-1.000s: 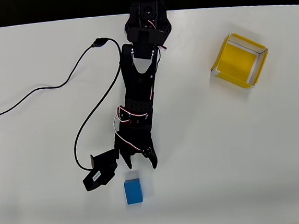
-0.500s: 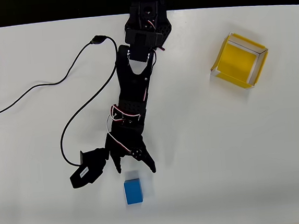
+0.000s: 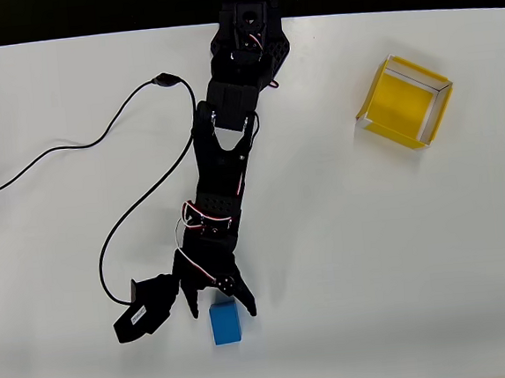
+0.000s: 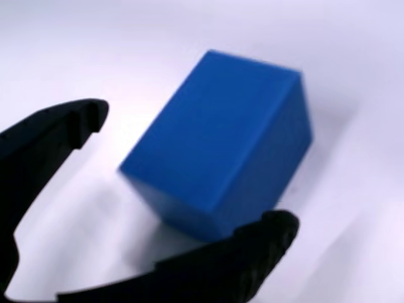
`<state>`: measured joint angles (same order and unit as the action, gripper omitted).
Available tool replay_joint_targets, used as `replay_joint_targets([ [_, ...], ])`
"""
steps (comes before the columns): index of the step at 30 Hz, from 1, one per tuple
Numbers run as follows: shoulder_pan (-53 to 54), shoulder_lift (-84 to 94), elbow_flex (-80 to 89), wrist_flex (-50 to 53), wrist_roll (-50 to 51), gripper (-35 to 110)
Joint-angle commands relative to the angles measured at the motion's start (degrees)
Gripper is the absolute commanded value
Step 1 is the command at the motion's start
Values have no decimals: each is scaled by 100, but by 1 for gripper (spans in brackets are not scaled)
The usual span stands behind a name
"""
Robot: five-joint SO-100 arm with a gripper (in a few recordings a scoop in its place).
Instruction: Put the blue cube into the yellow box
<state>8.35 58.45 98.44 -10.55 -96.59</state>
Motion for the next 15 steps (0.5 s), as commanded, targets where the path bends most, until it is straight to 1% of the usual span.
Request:
replay_joint_targets([
  [1, 105, 185, -773, -70, -167, 49],
  [10, 35, -352, -1354, -44, -158, 42],
  [15, -53, -466, -1433, -132, -202, 33],
])
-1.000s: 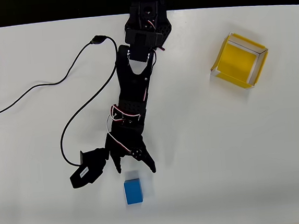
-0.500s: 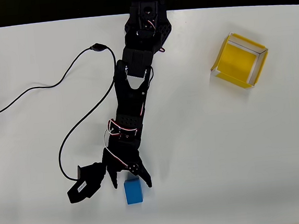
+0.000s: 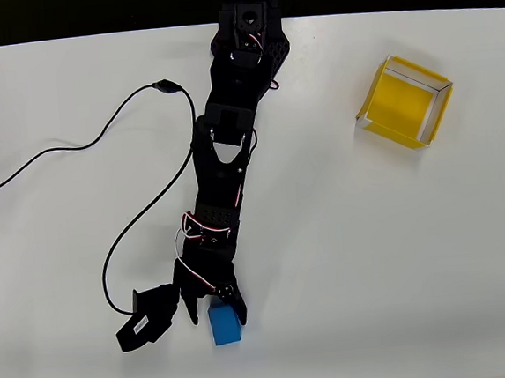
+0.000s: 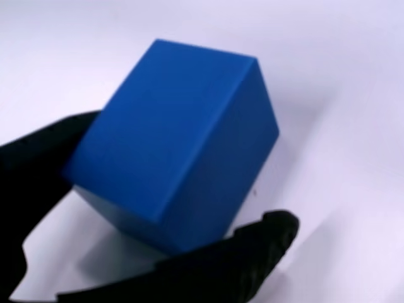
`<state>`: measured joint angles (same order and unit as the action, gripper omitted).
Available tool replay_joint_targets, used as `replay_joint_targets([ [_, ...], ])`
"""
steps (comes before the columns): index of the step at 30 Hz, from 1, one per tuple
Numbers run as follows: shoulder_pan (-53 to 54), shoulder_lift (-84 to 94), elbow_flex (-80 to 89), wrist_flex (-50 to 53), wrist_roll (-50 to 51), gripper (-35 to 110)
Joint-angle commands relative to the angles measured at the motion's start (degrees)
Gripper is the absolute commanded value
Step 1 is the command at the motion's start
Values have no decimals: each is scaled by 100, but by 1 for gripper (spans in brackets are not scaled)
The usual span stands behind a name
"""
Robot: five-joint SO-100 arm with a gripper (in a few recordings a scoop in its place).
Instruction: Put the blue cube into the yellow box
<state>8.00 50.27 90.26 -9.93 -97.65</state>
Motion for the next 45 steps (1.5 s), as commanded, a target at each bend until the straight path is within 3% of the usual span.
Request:
replay_joint_targets([
  [1, -35, 343, -624, -193, -105, 31],
  [20, -35, 686, 18, -35, -220, 21],
  [39, -1521, 4860, 3401, 791, 413, 20],
  [45, -2338, 6012, 3999, 1644, 879, 20],
])
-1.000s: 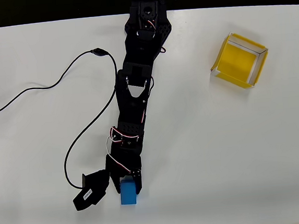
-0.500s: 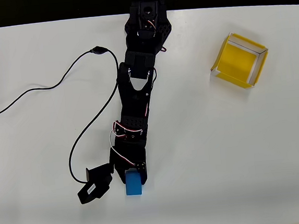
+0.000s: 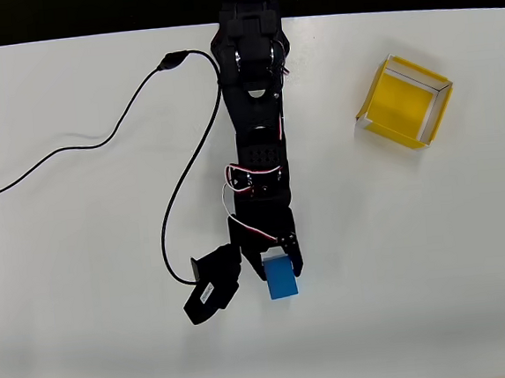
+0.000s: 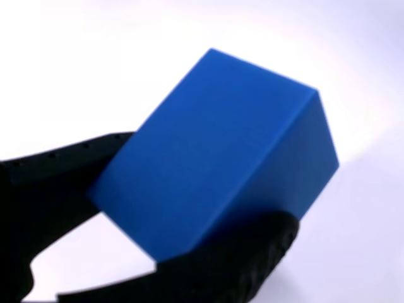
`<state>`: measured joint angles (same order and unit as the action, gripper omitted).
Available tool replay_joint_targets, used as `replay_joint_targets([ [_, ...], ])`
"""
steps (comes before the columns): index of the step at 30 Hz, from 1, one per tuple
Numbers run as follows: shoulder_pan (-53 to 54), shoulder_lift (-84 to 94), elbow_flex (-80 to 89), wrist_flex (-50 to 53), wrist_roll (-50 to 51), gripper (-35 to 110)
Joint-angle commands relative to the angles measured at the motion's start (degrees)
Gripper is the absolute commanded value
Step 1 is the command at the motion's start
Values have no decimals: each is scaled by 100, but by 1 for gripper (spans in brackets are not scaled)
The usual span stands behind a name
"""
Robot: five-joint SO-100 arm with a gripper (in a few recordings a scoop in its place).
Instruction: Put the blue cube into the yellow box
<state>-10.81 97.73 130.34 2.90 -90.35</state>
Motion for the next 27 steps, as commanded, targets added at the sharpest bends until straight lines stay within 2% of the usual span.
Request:
replay_joint_targets([
  [1, -598, 1424, 35, 554, 211, 20],
  [14, -2892, 3410, 220, 2812, 1107, 21],
  [27, -4843, 3551, -18, 4131, 2109, 22],
])
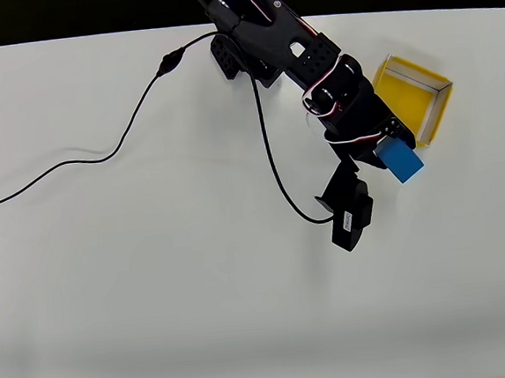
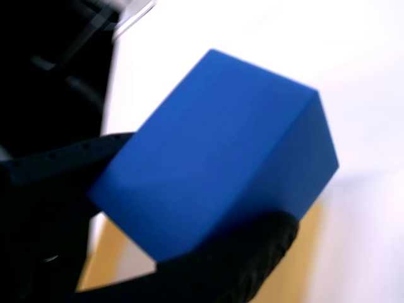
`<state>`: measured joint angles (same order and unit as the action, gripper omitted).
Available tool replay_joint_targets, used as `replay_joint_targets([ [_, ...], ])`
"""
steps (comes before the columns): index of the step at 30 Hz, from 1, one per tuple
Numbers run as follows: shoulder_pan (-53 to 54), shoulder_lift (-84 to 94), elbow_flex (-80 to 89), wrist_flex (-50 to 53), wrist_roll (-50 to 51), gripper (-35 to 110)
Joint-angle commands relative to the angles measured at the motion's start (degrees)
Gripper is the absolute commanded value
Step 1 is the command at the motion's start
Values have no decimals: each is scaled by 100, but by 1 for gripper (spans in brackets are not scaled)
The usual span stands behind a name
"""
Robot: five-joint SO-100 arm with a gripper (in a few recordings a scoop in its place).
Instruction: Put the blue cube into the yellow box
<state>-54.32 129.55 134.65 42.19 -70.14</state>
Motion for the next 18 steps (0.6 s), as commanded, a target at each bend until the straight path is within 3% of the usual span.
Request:
replay_joint_targets([
  [1, -598, 334, -483, 229, 158, 22],
  [18, -1582, -853, -1178, 800, 193, 23],
])
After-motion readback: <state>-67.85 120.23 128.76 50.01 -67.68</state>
